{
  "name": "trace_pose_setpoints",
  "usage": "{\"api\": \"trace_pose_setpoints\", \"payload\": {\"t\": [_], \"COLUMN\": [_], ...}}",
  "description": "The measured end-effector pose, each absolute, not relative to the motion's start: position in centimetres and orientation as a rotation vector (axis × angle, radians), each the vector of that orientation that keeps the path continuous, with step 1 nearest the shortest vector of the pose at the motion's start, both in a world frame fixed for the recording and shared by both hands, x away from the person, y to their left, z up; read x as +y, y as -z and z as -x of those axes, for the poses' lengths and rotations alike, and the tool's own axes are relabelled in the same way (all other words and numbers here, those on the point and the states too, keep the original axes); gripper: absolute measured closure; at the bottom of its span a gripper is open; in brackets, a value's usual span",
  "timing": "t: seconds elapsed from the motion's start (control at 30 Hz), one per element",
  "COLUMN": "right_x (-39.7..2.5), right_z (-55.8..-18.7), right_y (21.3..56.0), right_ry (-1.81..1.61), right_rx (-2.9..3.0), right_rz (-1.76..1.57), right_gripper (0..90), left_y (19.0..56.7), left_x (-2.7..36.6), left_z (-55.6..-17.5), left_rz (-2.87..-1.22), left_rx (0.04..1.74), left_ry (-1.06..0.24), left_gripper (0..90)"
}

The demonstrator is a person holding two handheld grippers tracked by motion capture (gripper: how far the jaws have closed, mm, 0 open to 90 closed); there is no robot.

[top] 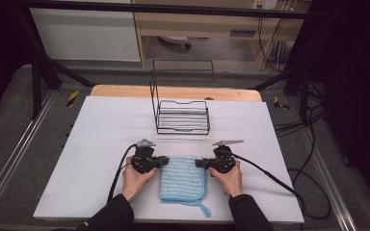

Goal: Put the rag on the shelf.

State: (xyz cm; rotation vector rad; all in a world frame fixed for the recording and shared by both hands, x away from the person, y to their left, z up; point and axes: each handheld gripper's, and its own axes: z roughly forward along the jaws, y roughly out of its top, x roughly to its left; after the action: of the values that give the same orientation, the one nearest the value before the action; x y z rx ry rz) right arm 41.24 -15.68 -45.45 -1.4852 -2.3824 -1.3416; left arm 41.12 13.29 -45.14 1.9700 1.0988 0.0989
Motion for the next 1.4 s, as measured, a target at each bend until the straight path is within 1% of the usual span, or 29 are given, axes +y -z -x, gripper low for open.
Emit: {"api": "trace_pose_setpoints", "payload": {"t": [0.33, 0.5, 0.83, 1.0, 1.4], "right_x": [-16.0, -16.2, -16.7, -17.0, -17.3], "right_z": [-40.6, -40.2, -39.4, -39.1, -38.4], "right_y": [44.3, 43.6, 42.2, 41.4, 39.6], "right_ry": [1.438, 1.495, 1.6, 1.662, 1.753], "right_rx": [-2.372, -2.364, -2.347, -2.355, -2.402], "right_rz": [1.459, 1.45, 1.443, 1.433, 1.415], "right_gripper": [78.9, 79.1, 79.2, 79.2, 79.3], "left_y": [43.5, 42.7, 41.3, 40.2, 38.6], "left_x": [13.8, 13.7, 13.6, 13.5, 13.3], "left_z": [-40.4, -40.0, -39.3, -38.7, -37.8], "left_rz": [-1.933, -1.927, -1.894, -1.876, -1.836], "left_rx": [1.045, 1.014, 0.958, 0.915, 0.865], "left_ry": [-0.115, -0.156, -0.196, -0.241, -0.282], "left_gripper": [82.5, 82.5, 82.5, 82.5, 82.6]}}
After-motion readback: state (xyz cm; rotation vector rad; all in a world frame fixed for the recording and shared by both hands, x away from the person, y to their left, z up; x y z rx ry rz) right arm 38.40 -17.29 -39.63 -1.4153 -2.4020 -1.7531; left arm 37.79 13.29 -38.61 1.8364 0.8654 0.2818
